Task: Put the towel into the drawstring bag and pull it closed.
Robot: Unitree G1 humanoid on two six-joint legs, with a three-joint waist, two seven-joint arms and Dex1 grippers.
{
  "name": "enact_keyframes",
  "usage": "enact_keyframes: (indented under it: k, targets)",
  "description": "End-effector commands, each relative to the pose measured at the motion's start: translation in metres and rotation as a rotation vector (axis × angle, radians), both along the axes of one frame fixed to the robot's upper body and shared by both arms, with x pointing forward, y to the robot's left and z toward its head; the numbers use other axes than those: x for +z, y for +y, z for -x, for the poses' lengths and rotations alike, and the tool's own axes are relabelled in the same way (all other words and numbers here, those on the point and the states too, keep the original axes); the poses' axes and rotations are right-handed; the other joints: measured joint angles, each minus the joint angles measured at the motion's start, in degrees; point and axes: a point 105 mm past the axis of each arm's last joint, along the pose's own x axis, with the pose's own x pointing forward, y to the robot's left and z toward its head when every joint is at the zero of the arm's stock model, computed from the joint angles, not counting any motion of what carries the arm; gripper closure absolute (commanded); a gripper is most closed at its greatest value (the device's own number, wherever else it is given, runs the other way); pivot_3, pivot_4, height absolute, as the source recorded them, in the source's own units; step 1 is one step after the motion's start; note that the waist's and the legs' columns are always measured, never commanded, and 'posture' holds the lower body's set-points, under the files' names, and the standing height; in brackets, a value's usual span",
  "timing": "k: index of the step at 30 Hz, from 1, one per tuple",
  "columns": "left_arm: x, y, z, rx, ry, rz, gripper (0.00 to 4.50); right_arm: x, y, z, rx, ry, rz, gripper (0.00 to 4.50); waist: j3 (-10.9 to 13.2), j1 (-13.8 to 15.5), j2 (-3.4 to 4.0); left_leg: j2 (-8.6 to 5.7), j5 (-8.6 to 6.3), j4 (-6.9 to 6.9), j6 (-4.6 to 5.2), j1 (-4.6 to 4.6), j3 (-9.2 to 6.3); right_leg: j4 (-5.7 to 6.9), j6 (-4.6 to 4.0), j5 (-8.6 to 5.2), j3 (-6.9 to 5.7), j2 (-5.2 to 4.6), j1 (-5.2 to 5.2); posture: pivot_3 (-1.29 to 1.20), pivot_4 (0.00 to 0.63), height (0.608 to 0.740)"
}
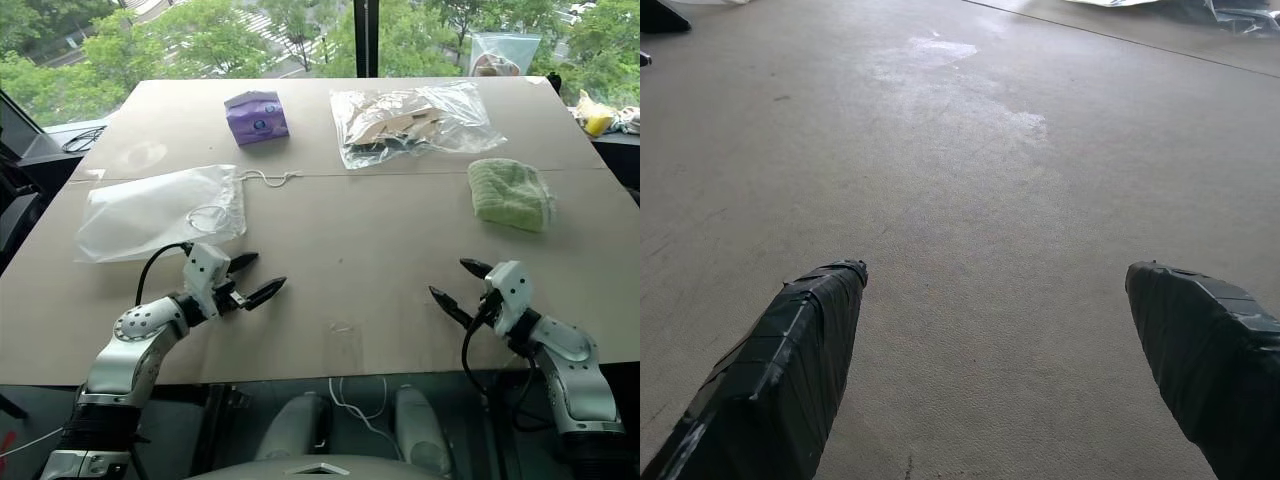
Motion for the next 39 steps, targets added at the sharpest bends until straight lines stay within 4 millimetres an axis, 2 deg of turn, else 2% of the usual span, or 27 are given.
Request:
enact_keyframes:
  k: [1, 8, 12, 16, 20, 26, 30, 33, 36, 39]
  targets:
    - [-0.015, 0.0, 0.012, -0.014, 0.079, 0.004, 0.05, 0.01, -0.001, -0.002, 0.007, -0.048, -0.005, 0.03, 0.0, 0.0, 0.0, 0.0, 0.0, 0.0, 0.0, 0.0, 0.0, 0.0, 0.0, 0.0, 0.0, 0.0, 0.0, 0.0, 0.15, 0.74]
    - [-0.005, -0.002, 0.014, -0.016, 0.073, 0.038, 0.05, 0.006, 0.002, -0.007, 0.021, -0.048, -0.01, 0.03, 0.0, 0.07, 0.0, -0.01, 0.0, 0.0, 0.0, 0.0, 0.0, 0.0, 0.0, 0.0, 0.01, -0.01, 0.0, 0.0, 0.15, 0.74]
    - [-0.01, -0.005, 0.016, -0.006, 0.084, 0.032, 0.05, 0.006, 0.003, -0.007, 0.029, -0.048, -0.013, 0.03, 0.0, 0.07, 0.0, -0.03, 0.0, 0.0, 0.0, -0.01, 0.01, 0.0, 0.0, 0.0, 0.01, -0.02, 0.01, 0.0, 0.15, 0.74]
    - [-0.011, -0.013, 0.018, -0.002, 0.085, 0.049, 0.05, 0.007, 0.002, -0.007, 0.031, -0.051, -0.012, 0.03, 0.0, 0.07, 0.0, -0.05, 0.0, 0.0, 0.0, -0.01, 0.0, 0.0, 0.0, 0.0, 0.01, -0.03, 0.01, 0.0, 0.15, 0.74]
    - [-0.004, -0.021, 0.014, 0.009, 0.062, 0.087, 0.05, 0.013, 0.002, -0.007, 0.046, -0.06, -0.035, 0.03, 0.0, 0.15, 0.0, -0.07, 0.0, 0.01, 0.01, -0.01, 0.0, 0.0, 0.0, 0.0, 0.01, -0.04, 0.02, 0.0, 0.15, 0.74]
    - [0.016, -0.015, -0.011, 0.17, 0.014, 0.197, 0.05, 0.041, 0.009, -0.006, 0.15, -0.132, -0.11, 0.03, 0.02, 0.42, 0.0, -0.09, 0.01, 0.15, 0.01, -0.02, -0.08, 0.01, 0.01, 0.01, -0.02, -0.01, 0.11, 0.0, 0.15, 0.74]
    - [0.035, -0.037, -0.023, 0.197, -0.028, 0.216, 0.05, 0.076, 0.018, -0.01, 0.25, -0.173, -0.223, 0.03, 0.12, 0.14, -0.09, -0.08, 0.01, 0.3, 0.02, -0.07, -0.09, 0.02, 0.03, 0.02, -0.02, 0.01, 0.14, 0.0, 0.15, 0.74]
    - [0.043, -0.048, -0.042, 0.301, -0.043, 0.195, 0.05, 0.096, 0.023, -0.018, 0.335, -0.184, -0.275, 0.03, 0.31, 0.17, -0.25, -0.08, 0.01, 0.29, 0.01, -0.1, -0.17, 0.03, 0.03, 0.03, -0.04, 0.07, 0.14, 0.0, 0.15, 0.74]
    - [0.051, -0.046, -0.066, 0.453, -0.087, 0.143, 0.05, 0.114, 0.025, -0.028, 0.4, -0.202, -0.314, 0.03, 0.4, 0.3, -0.4, -0.12, 0.02, 0.39, 0.02, -0.16, -0.22, 0.06, 0.07, 0.06, -0.04, 0.09, 0.16, 0.0, 0.15, 0.74]
    - [0.065, -0.039, -0.086, 0.589, -0.16, 0.11, 0.05, 0.12, 0.029, -0.029, 0.469, -0.186, -0.324, 0.03, 0.41, 0.37, -0.42, -0.17, 0.01, 0.36, 0.02, -0.14, -0.29, 0.05, 0.28, 0.19, -0.05, 0.09, 0.21, 0.0, 0.15, 0.74]
